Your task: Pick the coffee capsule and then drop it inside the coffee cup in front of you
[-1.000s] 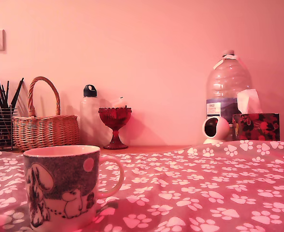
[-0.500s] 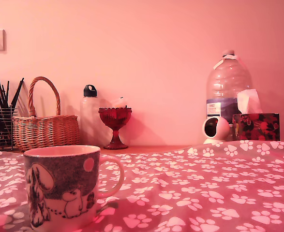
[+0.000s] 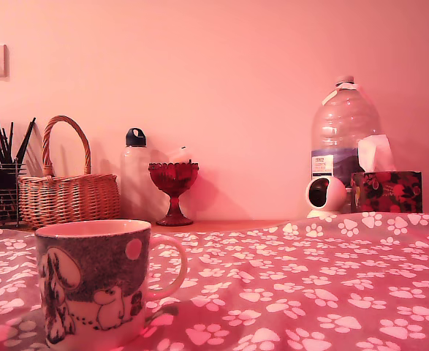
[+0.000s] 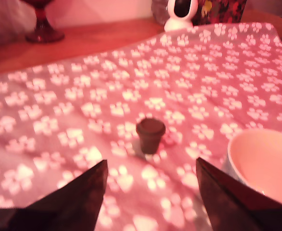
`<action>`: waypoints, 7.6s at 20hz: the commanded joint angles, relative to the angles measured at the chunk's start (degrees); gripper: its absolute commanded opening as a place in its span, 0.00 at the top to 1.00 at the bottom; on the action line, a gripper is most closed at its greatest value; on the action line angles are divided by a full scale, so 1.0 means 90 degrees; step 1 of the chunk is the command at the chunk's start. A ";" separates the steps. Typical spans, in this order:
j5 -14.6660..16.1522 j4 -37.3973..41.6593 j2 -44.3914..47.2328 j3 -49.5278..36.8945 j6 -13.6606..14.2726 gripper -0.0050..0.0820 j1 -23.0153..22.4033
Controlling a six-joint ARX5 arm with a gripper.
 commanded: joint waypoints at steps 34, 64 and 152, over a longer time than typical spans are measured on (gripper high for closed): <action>0.0299 0.2759 0.4711 0.1168 0.1275 0.33 -0.0469; -0.0223 0.3242 0.6450 0.2390 0.1049 0.35 -0.1396; -0.0908 -0.1642 0.1258 0.1734 -0.0240 0.76 -0.1671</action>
